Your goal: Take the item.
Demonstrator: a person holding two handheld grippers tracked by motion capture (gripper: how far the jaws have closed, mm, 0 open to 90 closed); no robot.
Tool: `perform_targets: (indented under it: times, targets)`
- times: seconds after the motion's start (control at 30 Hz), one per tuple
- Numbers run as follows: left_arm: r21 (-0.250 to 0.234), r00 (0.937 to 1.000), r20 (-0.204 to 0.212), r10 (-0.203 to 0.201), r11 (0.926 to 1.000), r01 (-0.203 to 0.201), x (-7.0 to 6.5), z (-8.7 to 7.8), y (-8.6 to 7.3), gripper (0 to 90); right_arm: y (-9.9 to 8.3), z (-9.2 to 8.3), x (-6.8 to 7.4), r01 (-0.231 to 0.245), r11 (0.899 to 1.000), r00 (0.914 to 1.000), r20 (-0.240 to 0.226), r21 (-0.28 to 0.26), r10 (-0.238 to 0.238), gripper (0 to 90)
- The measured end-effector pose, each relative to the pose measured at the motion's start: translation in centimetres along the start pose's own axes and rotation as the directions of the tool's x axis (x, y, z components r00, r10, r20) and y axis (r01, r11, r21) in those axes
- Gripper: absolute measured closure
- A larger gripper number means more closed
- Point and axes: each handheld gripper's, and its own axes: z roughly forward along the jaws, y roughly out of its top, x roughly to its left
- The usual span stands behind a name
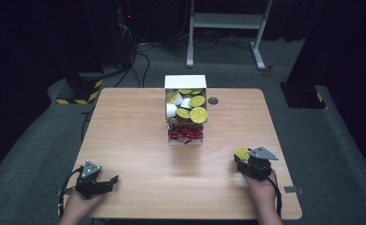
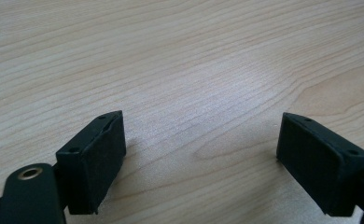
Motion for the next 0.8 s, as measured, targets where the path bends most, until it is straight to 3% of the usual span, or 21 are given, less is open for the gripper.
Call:
perform_targets:
  times: [0.53, 0.8]
  targets:
    - [-0.003, 1.0000, 0.005, -0.008, 1.0000, 0.008, 0.0, 0.0, 0.0, 16.2, -1.4, 0.3, -3.0, -0.075, 0.996, 0.9935, 0.089, 0.038, 0.071, 38.1]
    - [-0.001, 1.0000, -0.002, 0.000, 1.0000, 0.000, 0.0, 0.0, 0.0, 16.2, -1.8, 0.7, -3.1, -0.092, 0.994, 0.9917, 0.096, 0.060, 0.086, 37.0]
